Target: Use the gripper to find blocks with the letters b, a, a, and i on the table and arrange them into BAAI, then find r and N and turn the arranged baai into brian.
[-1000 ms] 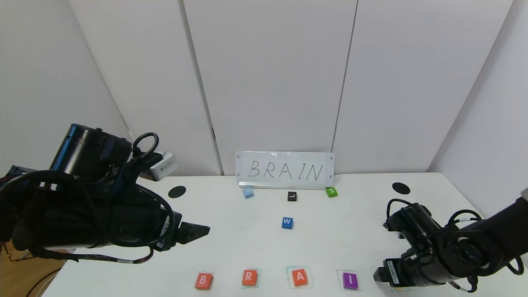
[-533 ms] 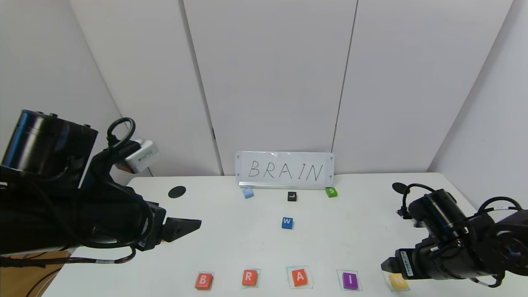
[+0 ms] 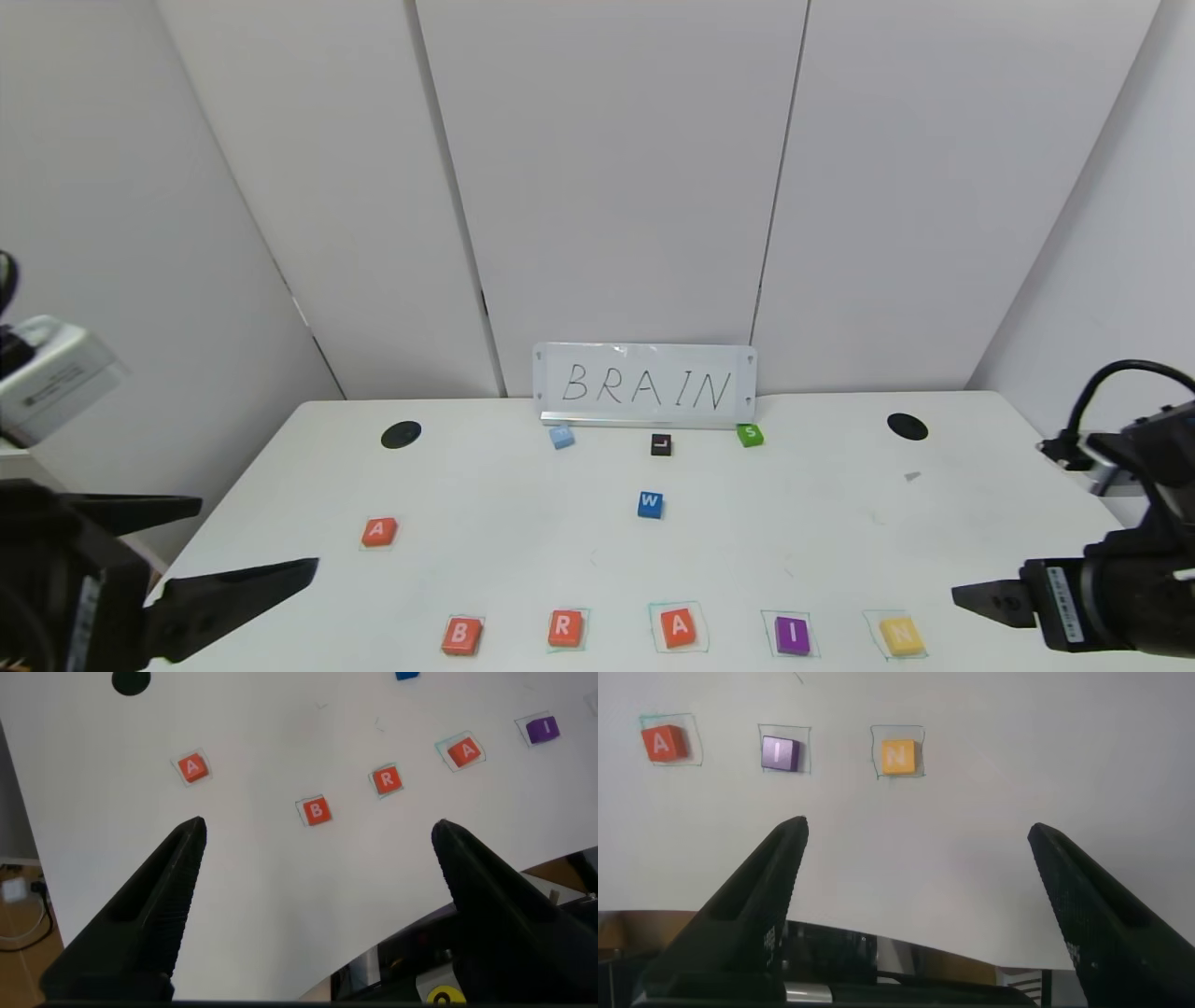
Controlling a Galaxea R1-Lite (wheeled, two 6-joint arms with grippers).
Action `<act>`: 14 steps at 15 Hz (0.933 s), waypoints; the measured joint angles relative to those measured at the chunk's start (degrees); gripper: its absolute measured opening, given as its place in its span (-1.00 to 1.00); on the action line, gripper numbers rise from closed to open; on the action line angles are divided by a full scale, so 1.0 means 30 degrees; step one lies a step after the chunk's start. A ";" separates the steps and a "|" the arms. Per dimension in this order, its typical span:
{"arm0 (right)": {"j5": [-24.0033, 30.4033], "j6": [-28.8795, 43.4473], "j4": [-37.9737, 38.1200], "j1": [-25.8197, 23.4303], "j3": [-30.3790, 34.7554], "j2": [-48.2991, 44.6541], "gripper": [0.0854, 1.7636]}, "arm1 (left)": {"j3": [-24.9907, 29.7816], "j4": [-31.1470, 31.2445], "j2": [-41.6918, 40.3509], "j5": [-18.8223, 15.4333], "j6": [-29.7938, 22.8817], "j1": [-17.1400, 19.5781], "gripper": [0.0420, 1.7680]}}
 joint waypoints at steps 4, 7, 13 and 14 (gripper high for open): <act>-0.0410 -0.0016 0.3312 -0.0154 0.0020 -0.5161 0.92 | 0.0142 0.1853 -0.3336 0.0683 0.0020 0.0167 0.94; -0.2044 0.0000 0.5262 -0.0301 0.0028 -0.8607 0.92 | 0.0073 0.2836 -0.5266 0.1174 0.0520 0.2076 0.94; -0.2690 -0.0037 0.8326 -0.3048 -0.0154 -1.3853 0.92 | 0.0065 0.6778 -0.9696 0.1012 0.0926 0.4007 0.94; -0.2674 -0.0037 0.8903 -0.3409 -0.0158 -1.4673 0.92 | 0.0073 0.7400 -1.0419 0.0967 0.0935 0.4263 0.94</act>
